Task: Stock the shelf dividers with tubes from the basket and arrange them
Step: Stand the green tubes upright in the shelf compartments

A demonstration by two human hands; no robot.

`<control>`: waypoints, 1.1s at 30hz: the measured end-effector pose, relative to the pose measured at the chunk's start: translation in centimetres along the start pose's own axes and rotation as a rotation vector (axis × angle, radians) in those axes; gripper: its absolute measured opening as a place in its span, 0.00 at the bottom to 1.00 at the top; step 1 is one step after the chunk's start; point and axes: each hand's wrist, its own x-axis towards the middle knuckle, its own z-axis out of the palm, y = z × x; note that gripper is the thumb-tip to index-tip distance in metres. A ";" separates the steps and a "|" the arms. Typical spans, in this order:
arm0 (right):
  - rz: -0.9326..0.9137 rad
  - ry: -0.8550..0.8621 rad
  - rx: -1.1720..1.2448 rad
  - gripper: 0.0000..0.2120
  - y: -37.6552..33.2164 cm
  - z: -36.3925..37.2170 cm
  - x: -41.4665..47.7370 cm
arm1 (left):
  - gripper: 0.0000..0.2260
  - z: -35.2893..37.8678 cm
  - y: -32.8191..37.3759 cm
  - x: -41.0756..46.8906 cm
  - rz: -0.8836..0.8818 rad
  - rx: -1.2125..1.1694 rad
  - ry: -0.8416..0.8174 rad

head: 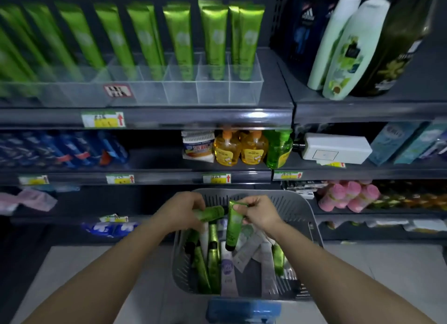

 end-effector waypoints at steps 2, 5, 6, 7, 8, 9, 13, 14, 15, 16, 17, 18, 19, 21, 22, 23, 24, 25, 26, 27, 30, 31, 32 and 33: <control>-0.065 -0.002 -0.006 0.04 -1.8 0.7 -0.7 | 0.20 -1.4 0.0 -1.1 0.044 0.027 0.038; -0.163 0.025 -0.075 0.03 -4.3 2.0 -1.3 | 0.17 -3.3 -0.8 -2.1 0.111 0.055 0.090; -0.183 0.040 -0.100 0.05 -5.2 2.4 -1.6 | 0.17 -4.0 -1.1 -2.6 0.125 0.064 0.094; -0.199 0.051 -0.114 0.07 -6.0 2.9 -1.9 | 0.18 -4.8 -1.5 -3.0 0.134 0.078 0.093; -0.218 0.060 -0.125 0.09 -6.9 3.4 -2.2 | 0.20 -5.5 -1.9 -3.5 0.137 0.099 0.095; -0.242 0.067 -0.136 0.11 -7.7 3.9 -2.5 | 0.22 -6.4 -2.2 -4.0 0.140 0.117 0.111; -0.347 0.093 -0.181 0.13 -11.3 6.6 -4.2 | 0.21 -9.8 -3.5 -6.2 0.204 0.130 0.277; -0.372 0.107 -0.204 0.13 -12.2 7.5 -4.7 | 0.20 -10.7 -3.8 -6.8 0.219 0.139 0.315; -0.395 0.120 -0.219 0.13 -13.1 8.4 -5.0 | 0.19 -11.5 -4.2 -7.5 0.231 0.143 0.347; -0.414 0.128 -0.216 0.13 -14.0 9.3 -5.3 | 0.19 -12.3 -4.7 -8.1 0.245 0.131 0.375; -0.433 0.131 -0.205 0.13 -14.9 10.2 -5.7 | 0.20 -13.1 -5.2 -8.7 0.260 0.098 0.397; -0.450 0.131 -0.197 0.12 -15.8 11.0 -6.0 | 0.21 -13.9 -5.8 -9.4 0.274 0.055 0.414; -0.468 0.129 -0.191 0.11 -16.6 11.9 -6.4 | 0.22 -14.7 -6.4 -10.0 0.287 0.012 0.431; -0.496 0.129 -0.164 0.10 -18.2 13.6 -7.1 | 0.24 -16.3 -7.7 -11.2 0.313 -0.047 0.480; -0.510 0.133 -0.144 0.09 -19.0 14.4 -7.5 | 0.23 -17.1 -8.3 -11.7 0.327 -0.073 0.511; -0.528 0.131 -0.124 0.09 -19.8 15.3 -7.9 | 0.22 -18.0 -8.8 -12.2 0.340 -0.102 0.541; -0.543 0.126 -0.100 0.08 -20.6 16.1 -8.3 | 0.21 -18.9 -9.3 -12.7 0.346 -0.130 0.566; -0.555 0.122 -0.072 0.07 -21.4 17.1 -8.7 | 0.19 -19.7 -9.7 -13.1 0.349 -0.148 0.591; -0.565 0.122 -0.046 0.06 -22.1 17.9 -9.2 | 0.16 -20.6 -10.1 -13.6 0.354 -0.157 0.622; -0.580 0.124 -0.027 0.05 -22.8 18.8 -9.6 | 0.14 -21.5 -10.4 -14.0 0.361 -0.165 0.651; -0.625 0.147 -0.005 0.05 -24.7 20.9 -10.6 | 0.08 -24.1 -11.1 -15.1 0.402 -0.190 0.698; -0.645 0.162 -0.003 0.06 -25.3 21.5 -10.8 | 0.07 -24.9 -11.3 -15.4 0.413 -0.194 0.710; -0.670 0.183 -0.007 0.07 -26.0 21.9 -11.1 | 0.06 -25.8 -11.5 -15.6 0.420 -0.199 0.724; -0.697 0.207 -0.018 0.07 -26.6 22.2 -11.2 | 0.06 -26.6 -11.7 -15.8 0.426 -0.202 0.738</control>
